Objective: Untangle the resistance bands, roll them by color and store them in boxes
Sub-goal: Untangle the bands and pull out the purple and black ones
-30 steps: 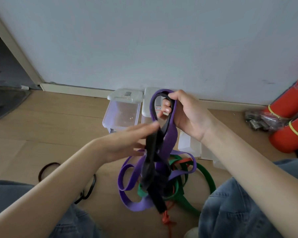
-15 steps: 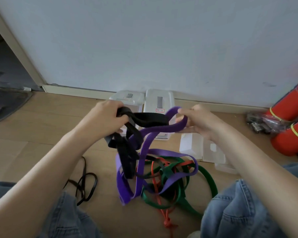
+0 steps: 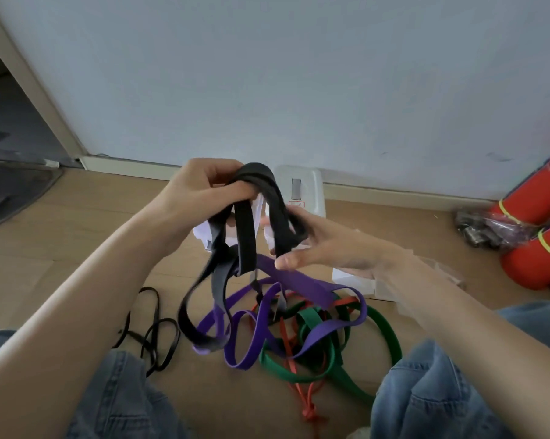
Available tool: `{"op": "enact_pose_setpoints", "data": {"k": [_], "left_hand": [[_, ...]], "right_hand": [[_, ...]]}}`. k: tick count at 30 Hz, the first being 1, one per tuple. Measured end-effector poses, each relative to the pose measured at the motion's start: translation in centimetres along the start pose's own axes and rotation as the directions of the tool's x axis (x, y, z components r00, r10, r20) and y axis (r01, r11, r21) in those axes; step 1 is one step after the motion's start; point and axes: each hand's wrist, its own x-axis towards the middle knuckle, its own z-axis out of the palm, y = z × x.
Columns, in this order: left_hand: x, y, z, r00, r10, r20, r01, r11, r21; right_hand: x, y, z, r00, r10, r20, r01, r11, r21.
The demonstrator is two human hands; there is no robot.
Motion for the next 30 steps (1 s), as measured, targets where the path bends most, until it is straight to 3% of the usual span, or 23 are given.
{"op": "enact_pose_setpoints", "data": {"k": [2,3,5,6,8,10,12,16,17,19,21,23,25,26,27,29,30], "left_hand": [[0.2,-0.4,-0.4,1.000,-0.022,-0.015,0.021,0.997,-0.077],[0.4,-0.7,-0.5,0.999,-0.039,-0.032,0.037,0.997,-0.072],[0.6,-1.7,-0.6,0.993,-0.080,-0.086,0.089,0.991,0.099],[0.6,-2.3,-0.6,0.993,-0.101,-0.062,0.113,0.961,0.254],[0.5,-3.3,0.0,0.974,-0.201,0.106,0.116,0.841,0.529],[0.5,-3.9,0.6,0.915,-0.322,0.245,0.112,0.784,0.611],[0.4,-3.7,0.7,0.889,-0.338,0.308,0.136,0.839,0.527],[0.1,-1.8,-0.2,0.957,-0.130,0.260,0.105,0.989,0.106],[0.1,-1.2,-0.4,0.975,-0.090,0.205,0.093,0.996,-0.005],[0.2,-0.5,-0.7,0.991,-0.057,0.117,0.077,0.981,-0.175],[0.2,-0.3,-0.4,0.992,-0.070,0.104,0.086,0.984,-0.153],[0.2,-0.5,0.7,0.987,-0.097,0.126,0.109,0.990,-0.089],[0.2,-0.9,1.9,0.986,-0.132,0.102,0.147,0.977,-0.156],[0.4,-1.0,2.3,0.984,-0.163,0.072,0.175,0.960,-0.220],[0.6,-1.1,2.4,0.979,-0.198,0.043,0.202,0.937,-0.287],[0.8,-1.3,2.1,0.968,-0.250,0.006,0.229,0.879,-0.419],[1.0,-1.5,1.7,0.965,-0.264,-0.011,0.231,0.863,-0.449]], "right_hand": [[0.3,-0.2,0.2,0.996,-0.014,-0.083,0.011,0.999,-0.035],[0.3,-0.6,-0.1,0.977,-0.033,-0.209,0.037,0.999,0.016],[-0.1,-1.5,-2.0,0.851,-0.061,-0.522,0.161,0.976,0.148],[-0.5,-2.0,-3.2,0.790,-0.096,-0.606,0.266,0.944,0.197],[-1.1,-2.7,-4.1,0.748,-0.210,-0.630,0.402,0.898,0.178],[-1.1,-2.9,-3.3,0.744,-0.310,-0.592,0.425,0.903,0.061],[-1.0,-2.8,-2.9,0.704,-0.329,-0.630,0.430,0.903,0.009],[-1.2,-2.7,-4.0,0.588,-0.413,-0.695,0.350,0.905,-0.241],[-1.1,-2.5,-4.0,0.617,-0.412,-0.670,0.276,0.911,-0.305],[-0.5,-1.5,-3.6,0.762,-0.281,-0.583,-0.002,0.900,-0.436],[-0.1,-0.7,-2.7,0.861,-0.048,-0.506,-0.260,0.814,-0.519],[-0.2,-0.5,-1.5,0.941,0.063,-0.333,-0.199,0.898,-0.393],[-0.1,-0.8,0.5,0.993,0.090,-0.071,-0.101,0.983,-0.156],[0.2,-0.6,1.5,0.996,0.085,-0.010,-0.085,0.982,-0.166],[0.5,-0.3,2.4,0.997,0.073,-0.014,-0.074,0.972,-0.225],[1.1,0.1,3.4,0.981,-0.015,-0.193,-0.052,0.941,-0.334],[1.3,0.1,3.3,0.955,-0.024,-0.296,-0.061,0.960,-0.273]]}}
